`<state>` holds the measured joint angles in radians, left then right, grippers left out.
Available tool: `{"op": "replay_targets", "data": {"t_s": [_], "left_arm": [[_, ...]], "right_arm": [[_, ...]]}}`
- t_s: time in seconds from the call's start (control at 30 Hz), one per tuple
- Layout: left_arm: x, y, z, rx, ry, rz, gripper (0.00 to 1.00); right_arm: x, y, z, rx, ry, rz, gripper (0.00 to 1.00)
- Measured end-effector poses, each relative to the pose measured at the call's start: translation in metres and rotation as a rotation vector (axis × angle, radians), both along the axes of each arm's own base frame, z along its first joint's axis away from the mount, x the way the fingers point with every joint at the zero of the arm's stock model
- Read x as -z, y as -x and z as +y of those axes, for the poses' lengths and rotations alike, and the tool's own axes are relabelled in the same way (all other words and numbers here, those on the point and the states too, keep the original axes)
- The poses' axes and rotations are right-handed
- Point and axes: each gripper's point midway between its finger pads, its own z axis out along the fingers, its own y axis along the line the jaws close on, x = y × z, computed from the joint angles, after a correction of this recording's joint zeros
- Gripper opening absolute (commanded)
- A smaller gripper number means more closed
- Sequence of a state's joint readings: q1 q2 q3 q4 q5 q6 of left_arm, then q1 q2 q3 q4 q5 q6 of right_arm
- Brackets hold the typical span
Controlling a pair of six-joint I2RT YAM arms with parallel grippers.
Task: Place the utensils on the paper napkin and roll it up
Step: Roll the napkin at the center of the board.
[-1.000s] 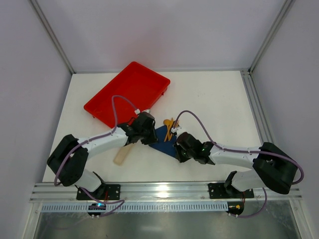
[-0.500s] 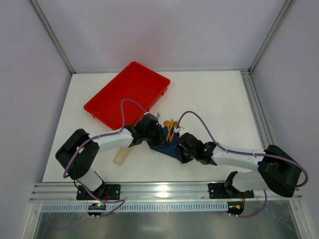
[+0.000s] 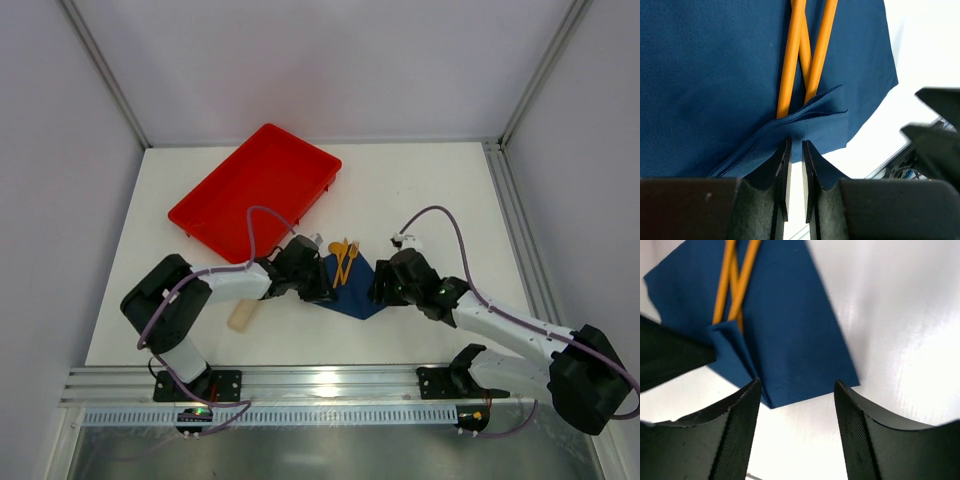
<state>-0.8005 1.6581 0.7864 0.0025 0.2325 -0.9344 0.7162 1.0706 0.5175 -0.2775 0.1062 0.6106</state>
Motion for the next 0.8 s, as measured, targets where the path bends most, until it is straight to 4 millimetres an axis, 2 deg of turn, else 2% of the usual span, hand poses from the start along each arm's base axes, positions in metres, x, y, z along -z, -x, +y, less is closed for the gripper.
{"op": "replay_targets", "data": {"t_s": [0.2,0.43,0.8], "left_arm": [[0.000,0.000,0.000,0.001,0.000,-0.001,0.17],[0.000,0.000,0.000,-0.001,0.000,-0.002,0.17],[0.000,-0.001,0.000,-0.002,-0.002,-0.003,0.17]], "right_arm": [[0.010,-0.008,-0.027,0.154,0.022,0.032,0.65],[0.037,0.001,-0.047,0.217,0.064,0.097,0.63],[0.037,-0.010,-0.034,0.207,-0.004,0.062,0.50]]}}
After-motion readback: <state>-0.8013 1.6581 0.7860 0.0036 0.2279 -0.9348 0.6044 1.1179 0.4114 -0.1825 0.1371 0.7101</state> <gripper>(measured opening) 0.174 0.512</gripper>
